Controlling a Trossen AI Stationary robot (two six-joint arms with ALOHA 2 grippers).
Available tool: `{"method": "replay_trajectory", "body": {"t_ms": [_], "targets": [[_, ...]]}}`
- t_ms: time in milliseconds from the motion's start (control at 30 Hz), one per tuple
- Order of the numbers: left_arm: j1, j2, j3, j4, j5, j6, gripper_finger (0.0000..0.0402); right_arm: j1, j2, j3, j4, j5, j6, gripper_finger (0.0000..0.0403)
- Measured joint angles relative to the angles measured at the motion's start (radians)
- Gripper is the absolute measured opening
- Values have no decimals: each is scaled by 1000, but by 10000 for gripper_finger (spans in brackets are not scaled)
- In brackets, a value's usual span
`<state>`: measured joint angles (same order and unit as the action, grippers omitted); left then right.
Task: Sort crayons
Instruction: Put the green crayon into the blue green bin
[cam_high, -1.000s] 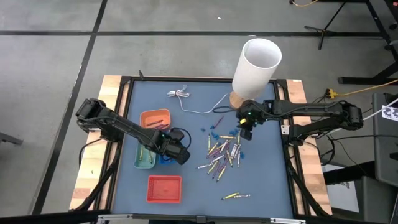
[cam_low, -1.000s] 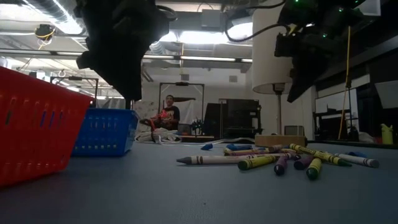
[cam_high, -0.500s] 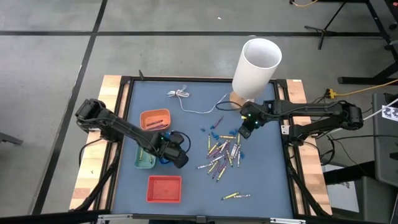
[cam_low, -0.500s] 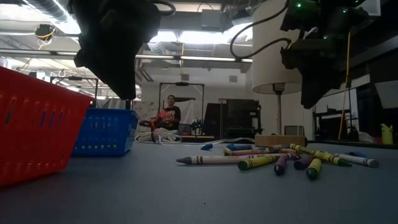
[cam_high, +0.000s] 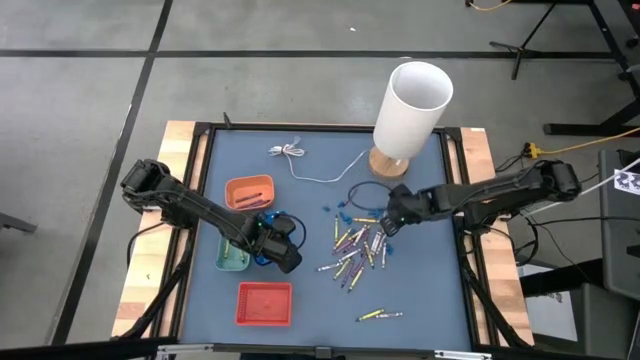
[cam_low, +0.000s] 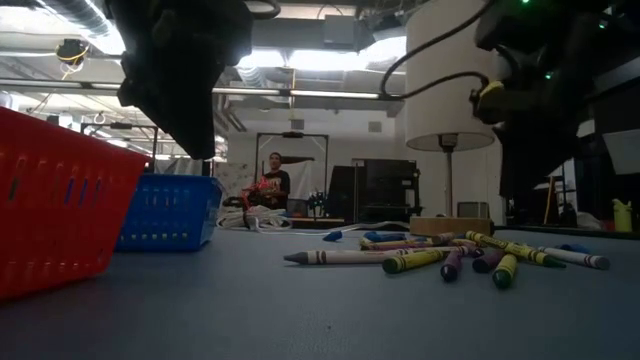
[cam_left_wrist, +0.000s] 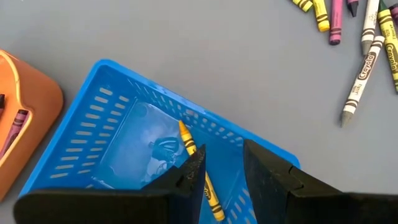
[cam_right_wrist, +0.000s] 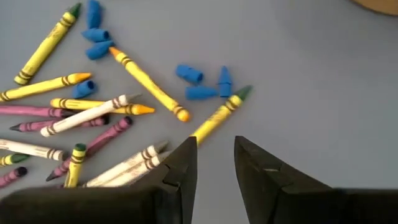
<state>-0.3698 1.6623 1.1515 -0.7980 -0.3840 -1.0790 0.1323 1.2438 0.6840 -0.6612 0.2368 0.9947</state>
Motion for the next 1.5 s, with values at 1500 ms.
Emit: {"method": "replay_trajectory", "body": {"t_ms": [1500], "targets": [[0,0,0,6,-1,-5,92,58,280,-12,137,85,314,104]]}}
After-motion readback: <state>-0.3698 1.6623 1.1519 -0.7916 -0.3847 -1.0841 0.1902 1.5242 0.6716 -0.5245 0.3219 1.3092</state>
